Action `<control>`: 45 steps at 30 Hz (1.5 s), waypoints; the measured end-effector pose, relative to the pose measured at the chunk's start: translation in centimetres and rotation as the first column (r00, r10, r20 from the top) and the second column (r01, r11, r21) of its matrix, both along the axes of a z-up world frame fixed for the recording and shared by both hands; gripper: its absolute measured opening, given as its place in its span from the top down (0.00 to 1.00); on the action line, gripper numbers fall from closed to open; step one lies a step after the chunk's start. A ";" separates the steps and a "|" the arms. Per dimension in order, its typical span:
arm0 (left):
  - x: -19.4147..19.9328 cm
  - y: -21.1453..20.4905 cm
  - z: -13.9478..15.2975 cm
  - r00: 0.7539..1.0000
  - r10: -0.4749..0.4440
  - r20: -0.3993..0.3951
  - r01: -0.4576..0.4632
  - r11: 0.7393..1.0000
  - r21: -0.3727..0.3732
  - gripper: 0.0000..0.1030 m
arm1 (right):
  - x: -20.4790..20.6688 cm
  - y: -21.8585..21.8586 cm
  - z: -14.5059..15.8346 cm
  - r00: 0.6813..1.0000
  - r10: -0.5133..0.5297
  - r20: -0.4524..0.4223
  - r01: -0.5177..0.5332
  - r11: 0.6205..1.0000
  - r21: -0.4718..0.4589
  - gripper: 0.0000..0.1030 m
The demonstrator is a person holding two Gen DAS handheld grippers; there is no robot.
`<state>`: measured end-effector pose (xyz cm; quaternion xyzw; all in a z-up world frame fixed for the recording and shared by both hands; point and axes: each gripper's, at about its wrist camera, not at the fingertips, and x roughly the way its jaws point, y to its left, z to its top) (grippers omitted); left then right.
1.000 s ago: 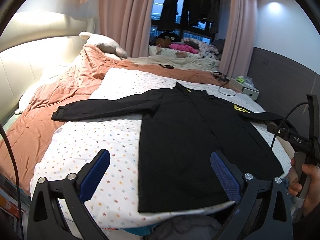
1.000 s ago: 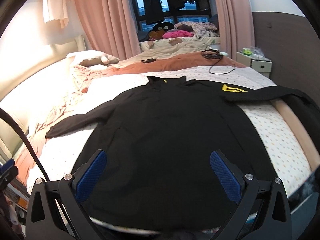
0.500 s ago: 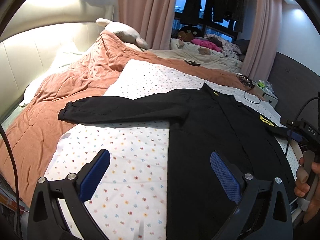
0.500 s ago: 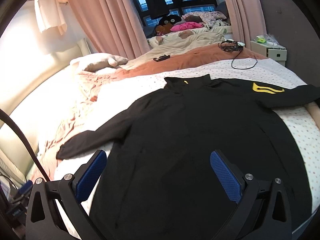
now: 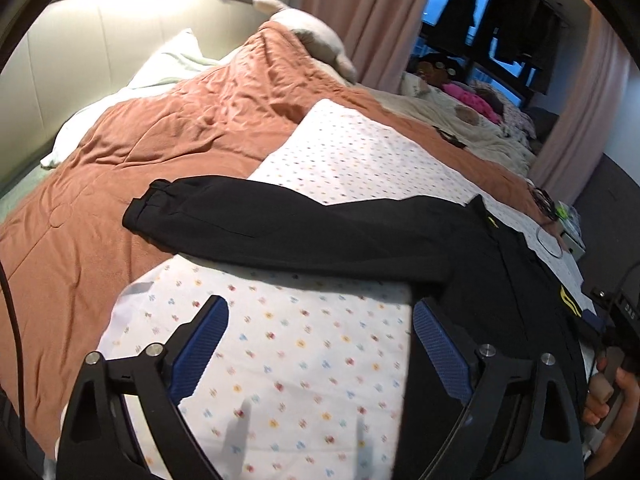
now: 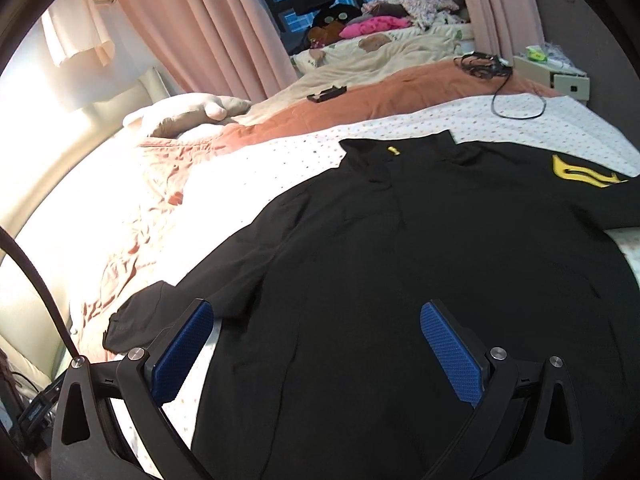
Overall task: Fold large clothes
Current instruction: 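Grasp the plain sleeve cuff with the left tool, then fold the held sleeve across the jacket body with the left tool, release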
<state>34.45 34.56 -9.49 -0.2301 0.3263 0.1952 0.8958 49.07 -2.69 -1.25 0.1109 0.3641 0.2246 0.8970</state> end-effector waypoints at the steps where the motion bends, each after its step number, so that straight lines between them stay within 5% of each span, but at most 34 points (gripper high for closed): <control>1: 0.3 0.9 -0.3 1.000 0.010 -0.002 -0.010 1.000 -0.009 0.10 | 0.7 0.4 -0.2 1.000 0.003 -0.008 -0.003 1.000 0.005 0.00; 9: 3.1 8.8 -5.7 0.989 0.129 -0.077 -0.142 0.970 -0.196 0.28 | 6.2 4.6 -0.9 0.997 0.065 -0.048 -0.066 0.998 -0.016 0.00; 17: 4.8 13.6 -9.9 0.964 0.224 -0.139 -0.255 0.927 -0.275 0.31 | 11.0 8.6 -3.6 0.981 0.157 -0.115 -0.161 0.987 -0.027 0.29; 22: 5.8 16.0 -12.4 0.949 0.260 -0.177 -0.305 0.901 -0.310 0.53 | 13.9 10.4 -5.4 0.966 0.204 -0.160 -0.206 0.979 0.003 0.54; 25: 6.0 17.2 -12.6 0.939 0.293 -0.179 -0.336 0.890 -0.308 0.87 | 15.3 11.1 -6.5 0.960 0.223 -0.173 -0.217 0.975 0.053 0.67; 30: 6.0 17.0 -8.7 0.963 0.264 -0.062 -0.271 0.931 -0.245 0.96 | 17.4 11.6 -8.6 0.951 0.231 -0.206 -0.211 0.971 0.113 0.76; 40: 8.4 14.1 2.5 0.988 0.121 0.096 -0.107 0.985 -0.137 0.96 | 20.7 14.3 -15.1 0.915 0.262 -0.306 -0.225 0.963 0.150 0.77; 45: 10.2 10.8 8.7 0.985 0.038 0.169 -0.028 0.997 -0.066 0.96 | 21.4 12.2 -13.9 0.919 0.253 -0.302 -0.190 0.957 0.221 0.77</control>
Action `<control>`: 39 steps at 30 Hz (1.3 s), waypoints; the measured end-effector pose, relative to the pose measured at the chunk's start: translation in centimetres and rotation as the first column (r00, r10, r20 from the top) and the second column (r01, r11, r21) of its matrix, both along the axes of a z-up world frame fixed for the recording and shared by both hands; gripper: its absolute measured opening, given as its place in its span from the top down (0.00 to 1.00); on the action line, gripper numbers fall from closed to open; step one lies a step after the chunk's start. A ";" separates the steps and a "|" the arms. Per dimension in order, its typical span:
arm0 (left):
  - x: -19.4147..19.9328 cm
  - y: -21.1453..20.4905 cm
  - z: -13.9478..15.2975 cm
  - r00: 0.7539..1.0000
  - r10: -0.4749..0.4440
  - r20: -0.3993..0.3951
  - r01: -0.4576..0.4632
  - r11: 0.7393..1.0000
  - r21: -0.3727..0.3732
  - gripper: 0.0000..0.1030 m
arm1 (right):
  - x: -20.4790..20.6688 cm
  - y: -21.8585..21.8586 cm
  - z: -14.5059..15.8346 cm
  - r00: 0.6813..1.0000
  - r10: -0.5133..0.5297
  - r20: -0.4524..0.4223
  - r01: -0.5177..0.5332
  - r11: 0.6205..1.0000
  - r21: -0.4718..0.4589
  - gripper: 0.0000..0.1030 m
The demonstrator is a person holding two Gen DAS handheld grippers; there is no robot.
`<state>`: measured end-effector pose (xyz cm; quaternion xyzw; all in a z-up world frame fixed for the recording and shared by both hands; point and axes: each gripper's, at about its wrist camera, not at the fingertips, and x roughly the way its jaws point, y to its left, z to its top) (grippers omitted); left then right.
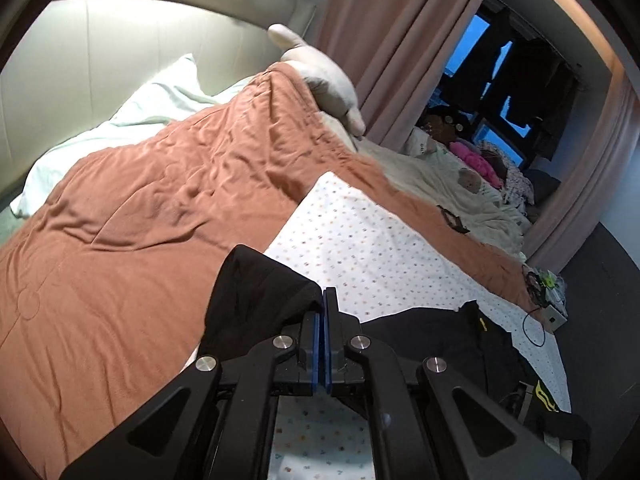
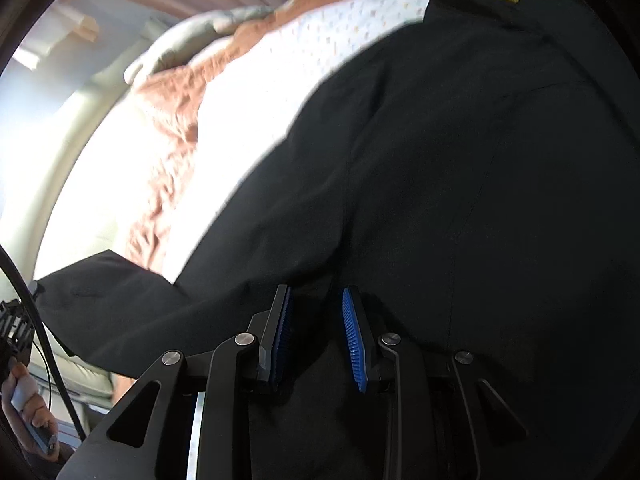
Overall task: Fold large clothes
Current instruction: 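Fold the held sleeve across the jacket body with the left tool, release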
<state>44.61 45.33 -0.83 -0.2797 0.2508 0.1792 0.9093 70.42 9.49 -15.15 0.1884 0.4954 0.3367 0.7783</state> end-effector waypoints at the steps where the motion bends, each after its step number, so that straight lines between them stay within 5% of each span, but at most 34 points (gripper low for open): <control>1: 0.3 -0.8 1.0 1.000 -0.016 0.016 0.016 1.000 0.009 0.96 | -0.1 -0.6 0.6 1.000 -0.009 0.010 0.009 1.000 0.007 0.76; 5: 1.7 -4.4 4.5 0.995 -0.080 0.061 0.078 0.996 0.040 0.97 | -1.2 -4.1 3.1 0.998 -0.058 0.037 0.056 0.997 0.053 0.28; 20: 8.4 -18.6 11.8 0.948 -0.305 0.092 0.291 0.947 0.139 0.97 | -8.1 -18.3 6.9 0.969 -0.233 0.089 0.218 0.964 0.151 0.28; 28: 12.2 -25.7 12.1 0.915 -0.400 0.052 0.387 0.906 0.174 0.97 | -12.6 -23.8 6.2 0.935 -0.347 0.071 0.335 0.932 0.137 0.28; 39: 18.2 -34.9 8.2 0.842 -0.539 -0.009 0.532 0.829 0.172 0.97 | -12.3 -26.5 6.1 0.884 -0.468 0.007 0.464 0.879 0.113 0.28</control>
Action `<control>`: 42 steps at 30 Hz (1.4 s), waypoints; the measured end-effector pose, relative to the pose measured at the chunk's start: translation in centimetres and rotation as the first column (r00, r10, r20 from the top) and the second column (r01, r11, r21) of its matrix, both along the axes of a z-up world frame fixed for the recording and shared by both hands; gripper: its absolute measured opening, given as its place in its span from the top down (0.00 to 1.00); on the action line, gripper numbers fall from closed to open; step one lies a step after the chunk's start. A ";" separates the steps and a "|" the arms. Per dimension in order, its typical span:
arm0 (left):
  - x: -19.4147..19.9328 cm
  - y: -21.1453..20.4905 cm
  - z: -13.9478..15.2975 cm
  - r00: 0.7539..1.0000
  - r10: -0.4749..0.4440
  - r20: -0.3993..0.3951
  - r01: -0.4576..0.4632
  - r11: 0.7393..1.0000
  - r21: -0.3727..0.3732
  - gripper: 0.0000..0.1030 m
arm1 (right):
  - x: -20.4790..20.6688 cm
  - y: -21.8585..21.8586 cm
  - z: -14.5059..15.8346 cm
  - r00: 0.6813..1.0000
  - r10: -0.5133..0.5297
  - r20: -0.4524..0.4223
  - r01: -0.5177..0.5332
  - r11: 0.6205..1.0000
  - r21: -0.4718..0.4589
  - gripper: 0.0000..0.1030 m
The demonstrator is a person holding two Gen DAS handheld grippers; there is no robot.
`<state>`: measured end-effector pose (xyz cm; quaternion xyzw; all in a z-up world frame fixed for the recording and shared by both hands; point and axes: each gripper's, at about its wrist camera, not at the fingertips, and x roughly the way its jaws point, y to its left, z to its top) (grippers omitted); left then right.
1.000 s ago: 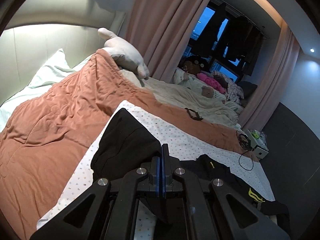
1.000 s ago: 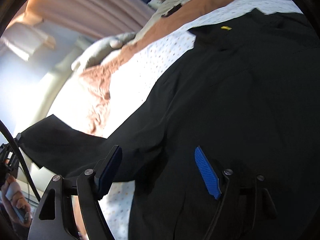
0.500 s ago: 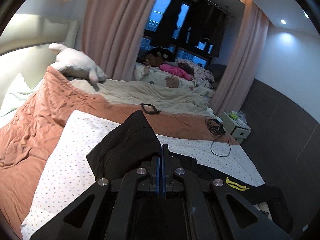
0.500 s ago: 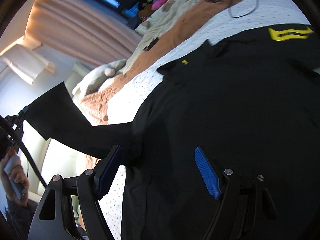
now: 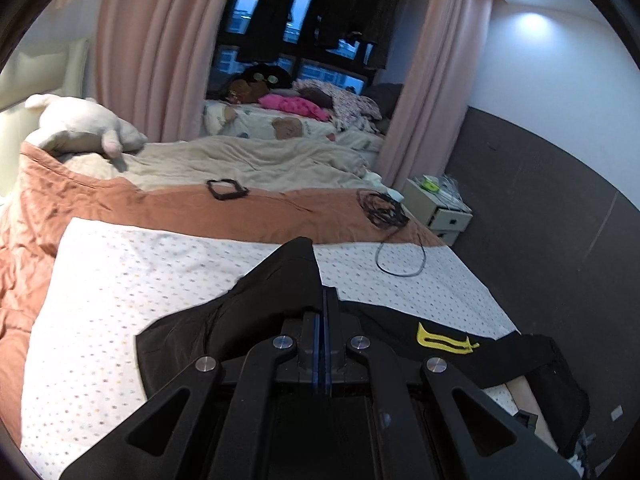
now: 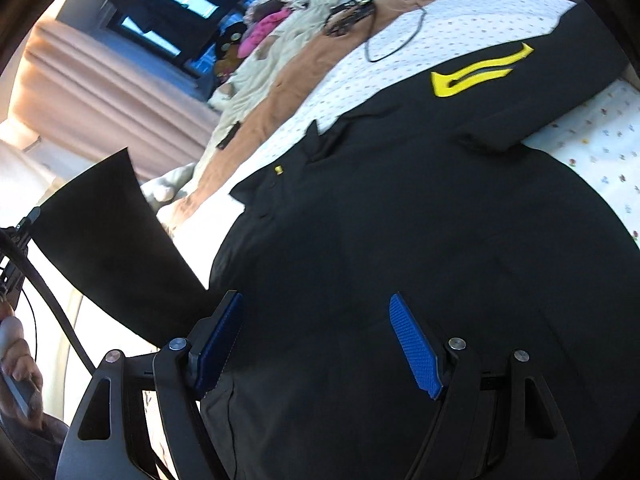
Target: Fold large clothes
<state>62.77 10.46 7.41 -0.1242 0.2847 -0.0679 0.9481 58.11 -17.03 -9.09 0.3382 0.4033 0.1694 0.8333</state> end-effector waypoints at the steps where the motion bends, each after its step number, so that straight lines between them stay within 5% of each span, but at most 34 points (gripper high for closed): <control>1: 0.6 -0.7 -0.7 1.000 -0.016 -0.013 0.016 1.000 -0.003 0.97 | -0.3 -0.5 0.0 1.000 -0.007 -0.007 0.007 1.000 0.009 0.28; 4: 2.4 -3.3 -3.4 0.995 -0.071 -0.072 0.070 0.997 -0.012 0.96 | -0.4 -0.7 0.2 1.000 -0.016 -0.019 0.016 0.999 0.028 0.28; 9: 3.8 -6.9 -9.9 0.961 -0.229 -0.154 0.209 0.968 -0.139 0.96 | -0.5 -2.5 0.1 0.999 -0.040 -0.035 0.042 0.998 0.056 0.28; 14: 4.6 -9.3 -16.6 0.927 -0.255 -0.275 0.207 0.959 -0.193 0.93 | -1.1 -5.3 -0.6 0.995 -0.094 -0.047 0.097 0.991 0.087 0.28; 16: 4.3 -9.6 -18.2 0.919 -0.258 -0.297 0.198 0.956 -0.218 0.72 | -1.3 -6.0 -0.6 0.992 -0.115 -0.050 0.120 0.988 0.098 0.28; 18: 3.9 -9.7 -18.8 0.917 -0.266 -0.296 0.197 0.950 -0.241 0.00 | -1.6 -6.2 -0.9 0.990 -0.133 -0.056 0.138 0.985 0.099 0.28; 23: 1.5 -7.6 -18.5 0.934 -0.207 -0.291 0.132 0.957 -0.257 0.00 | -1.7 -5.3 -1.1 0.989 -0.132 -0.062 0.137 0.987 0.086 0.28; 29: -3.6 -2.0 -16.6 0.966 -0.003 -0.259 -0.049 0.980 -0.191 0.00 | -0.5 -3.2 -0.3 0.997 -0.076 -0.033 0.077 0.997 0.031 0.28; 42: -13.1 8.1 -17.8 0.938 0.289 -0.191 -0.333 0.906 -0.262 0.00 | 0.9 4.7 1.6 0.995 0.086 0.053 -0.071 0.967 -0.245 0.28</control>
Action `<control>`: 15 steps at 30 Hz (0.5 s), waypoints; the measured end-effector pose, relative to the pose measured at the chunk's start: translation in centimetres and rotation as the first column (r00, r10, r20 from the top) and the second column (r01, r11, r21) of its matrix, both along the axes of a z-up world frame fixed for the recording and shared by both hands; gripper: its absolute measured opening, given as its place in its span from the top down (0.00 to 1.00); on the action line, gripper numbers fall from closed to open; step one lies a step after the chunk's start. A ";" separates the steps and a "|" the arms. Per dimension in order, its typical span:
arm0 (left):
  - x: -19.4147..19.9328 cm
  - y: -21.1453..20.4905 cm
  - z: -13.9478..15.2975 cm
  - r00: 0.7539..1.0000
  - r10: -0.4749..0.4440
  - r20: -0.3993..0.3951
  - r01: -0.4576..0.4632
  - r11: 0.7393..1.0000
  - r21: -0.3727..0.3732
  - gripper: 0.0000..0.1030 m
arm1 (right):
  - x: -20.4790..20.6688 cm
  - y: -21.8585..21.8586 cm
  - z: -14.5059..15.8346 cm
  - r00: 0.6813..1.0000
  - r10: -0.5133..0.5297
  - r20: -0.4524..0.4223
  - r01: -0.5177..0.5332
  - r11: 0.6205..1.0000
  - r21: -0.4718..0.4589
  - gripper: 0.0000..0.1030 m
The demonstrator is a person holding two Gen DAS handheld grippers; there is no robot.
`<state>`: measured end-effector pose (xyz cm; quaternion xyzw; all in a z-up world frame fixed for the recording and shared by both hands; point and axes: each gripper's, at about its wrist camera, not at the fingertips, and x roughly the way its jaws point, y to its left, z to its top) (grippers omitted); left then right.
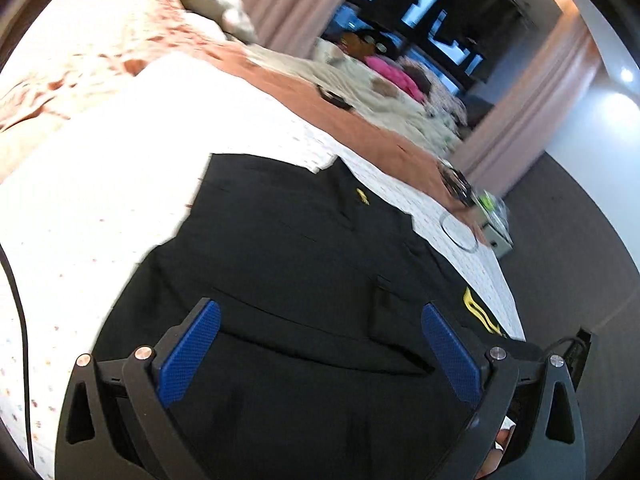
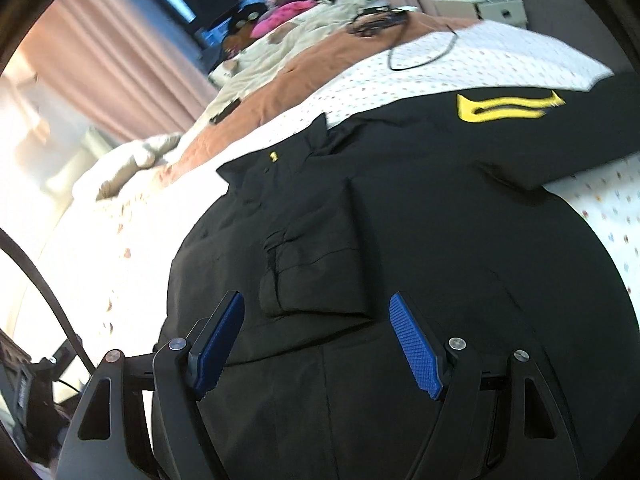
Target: Fold large clothes
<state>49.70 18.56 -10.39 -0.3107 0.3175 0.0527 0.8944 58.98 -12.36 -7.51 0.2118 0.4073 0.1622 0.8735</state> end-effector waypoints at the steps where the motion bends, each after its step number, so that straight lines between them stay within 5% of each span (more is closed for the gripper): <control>1: -0.2 0.7 -0.3 1.000 0.012 0.006 -0.012 1.000 -0.019 0.00 | 0.1 0.5 0.0 1.000 0.006 0.004 -0.006 1.000 -0.020 0.28; 15: -1.2 7.5 -3.2 0.992 0.119 -0.048 -0.122 0.989 -0.080 0.01 | 2.4 9.4 -1.2 0.997 0.075 0.017 -0.067 0.948 -0.312 0.28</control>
